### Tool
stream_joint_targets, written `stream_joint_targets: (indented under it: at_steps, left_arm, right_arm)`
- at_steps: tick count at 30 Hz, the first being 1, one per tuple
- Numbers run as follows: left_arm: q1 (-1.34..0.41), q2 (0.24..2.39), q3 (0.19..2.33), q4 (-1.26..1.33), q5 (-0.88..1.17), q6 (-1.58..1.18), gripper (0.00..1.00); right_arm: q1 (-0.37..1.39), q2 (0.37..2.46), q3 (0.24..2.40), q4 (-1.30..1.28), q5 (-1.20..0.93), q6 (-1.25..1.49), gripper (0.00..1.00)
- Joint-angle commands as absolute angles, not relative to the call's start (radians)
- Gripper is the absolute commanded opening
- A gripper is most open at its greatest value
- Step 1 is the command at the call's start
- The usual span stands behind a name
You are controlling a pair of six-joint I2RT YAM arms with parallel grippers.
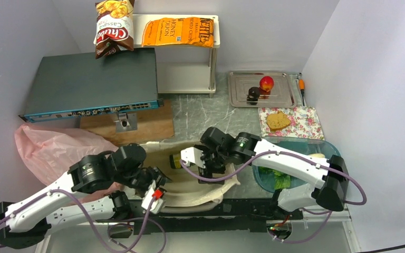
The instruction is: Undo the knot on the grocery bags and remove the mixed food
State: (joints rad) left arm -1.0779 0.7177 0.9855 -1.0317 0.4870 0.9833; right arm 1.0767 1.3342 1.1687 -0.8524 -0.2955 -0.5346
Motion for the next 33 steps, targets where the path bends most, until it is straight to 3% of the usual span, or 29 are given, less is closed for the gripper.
stream_joint_targets:
  at_steps: [1,10,22,26,30,33]
  left_arm:
    - [-1.114,0.668,0.969,-1.126,0.546,1.077,0.44]
    - [-1.167,0.667,0.914,-1.15,0.53,1.136,0.42]
    - [-1.167,0.67,0.848,-1.047,0.416,1.054,0.55]
    - [-1.167,0.694,0.828,-0.875,0.271,0.86,0.59]
    - [-1.166,0.689,0.806,-0.776,0.263,0.761,0.57]
    - [-1.166,0.691,0.811,-0.795,0.261,0.758,0.56]
  right_arm:
    - [1.08,1.31,1.083,-0.811,-0.255,-0.539,0.9]
    - [1.08,1.389,1.04,-0.476,-0.267,-0.571,0.9]
    - [1.001,1.596,1.081,-0.439,-0.329,-0.589,0.91]
    - [0.965,1.457,1.056,-0.431,-0.409,-0.538,0.9]
    - [0.973,1.236,1.069,-0.361,-0.539,-0.426,0.88]
    - [0.985,1.154,1.12,-0.395,-0.499,-0.42,0.86]
